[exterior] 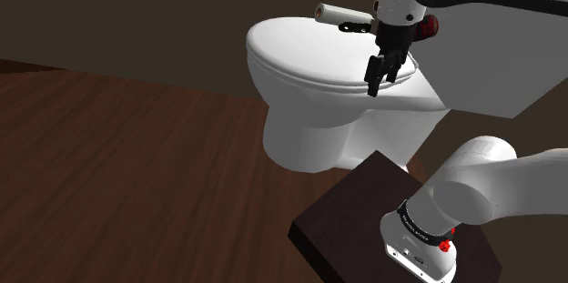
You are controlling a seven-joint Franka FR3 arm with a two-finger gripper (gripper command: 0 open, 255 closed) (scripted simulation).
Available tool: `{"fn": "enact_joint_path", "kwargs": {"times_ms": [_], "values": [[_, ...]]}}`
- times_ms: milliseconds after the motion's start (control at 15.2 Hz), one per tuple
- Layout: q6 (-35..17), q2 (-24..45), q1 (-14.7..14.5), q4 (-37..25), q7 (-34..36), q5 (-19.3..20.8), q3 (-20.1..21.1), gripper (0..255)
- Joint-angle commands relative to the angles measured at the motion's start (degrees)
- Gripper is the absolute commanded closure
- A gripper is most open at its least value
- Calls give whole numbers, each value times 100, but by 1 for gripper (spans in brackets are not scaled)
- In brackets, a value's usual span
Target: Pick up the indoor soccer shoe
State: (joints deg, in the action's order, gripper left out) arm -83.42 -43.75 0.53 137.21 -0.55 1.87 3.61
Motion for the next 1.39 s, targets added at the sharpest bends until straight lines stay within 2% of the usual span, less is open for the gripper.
{"fn": "enact_joint_path", "kwargs": {"times_ms": [0, 726, 1320], "values": [[0, 0, 0, 0, 0, 0, 0, 0], [796, 1952, 478, -2232, -1056, 1037, -730, 0], [1641, 3861, 789, -4725, -2047, 1663, -1164, 0]]}}
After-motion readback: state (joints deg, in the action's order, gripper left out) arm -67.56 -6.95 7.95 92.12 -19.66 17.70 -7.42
